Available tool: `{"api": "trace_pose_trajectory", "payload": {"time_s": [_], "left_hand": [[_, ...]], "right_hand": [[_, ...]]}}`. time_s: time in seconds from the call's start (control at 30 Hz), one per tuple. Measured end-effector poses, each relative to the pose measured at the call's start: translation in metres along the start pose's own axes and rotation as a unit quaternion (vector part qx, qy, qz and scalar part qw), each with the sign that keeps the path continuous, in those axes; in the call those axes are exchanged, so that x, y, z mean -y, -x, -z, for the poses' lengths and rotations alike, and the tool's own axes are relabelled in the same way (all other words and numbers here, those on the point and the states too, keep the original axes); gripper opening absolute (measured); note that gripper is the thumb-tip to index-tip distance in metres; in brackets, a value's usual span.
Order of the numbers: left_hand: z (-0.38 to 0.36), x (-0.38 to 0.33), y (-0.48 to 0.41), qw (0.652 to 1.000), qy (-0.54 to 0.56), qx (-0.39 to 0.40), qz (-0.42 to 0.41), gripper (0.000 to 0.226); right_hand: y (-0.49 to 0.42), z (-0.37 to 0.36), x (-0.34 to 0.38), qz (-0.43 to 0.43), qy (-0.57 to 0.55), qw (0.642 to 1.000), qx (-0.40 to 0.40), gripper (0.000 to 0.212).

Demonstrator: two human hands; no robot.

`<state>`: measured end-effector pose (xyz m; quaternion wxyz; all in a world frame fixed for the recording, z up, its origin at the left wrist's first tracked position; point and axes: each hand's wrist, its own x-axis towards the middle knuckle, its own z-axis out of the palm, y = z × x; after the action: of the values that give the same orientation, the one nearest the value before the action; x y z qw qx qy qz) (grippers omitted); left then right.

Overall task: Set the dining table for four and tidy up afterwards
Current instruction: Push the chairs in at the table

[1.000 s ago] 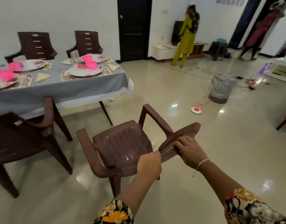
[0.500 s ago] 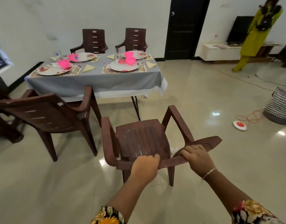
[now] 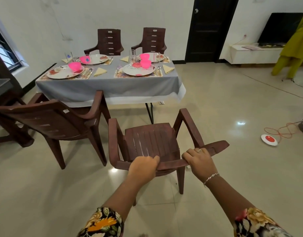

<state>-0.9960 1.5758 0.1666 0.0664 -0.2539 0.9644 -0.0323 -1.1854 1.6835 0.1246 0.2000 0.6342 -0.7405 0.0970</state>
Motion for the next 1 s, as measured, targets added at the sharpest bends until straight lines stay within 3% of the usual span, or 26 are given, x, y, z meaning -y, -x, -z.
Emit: {"api": "trace_pose_trajectory", "payload": {"time_s": [1.0], "left_hand": [[-0.004, 0.167, -0.165, 0.999, -0.011, -0.007, -0.030, 0.022]], "right_hand": [[-0.199, -0.088, -0.018, -0.015, -0.007, 1.000, 0.001, 0.030]]}}
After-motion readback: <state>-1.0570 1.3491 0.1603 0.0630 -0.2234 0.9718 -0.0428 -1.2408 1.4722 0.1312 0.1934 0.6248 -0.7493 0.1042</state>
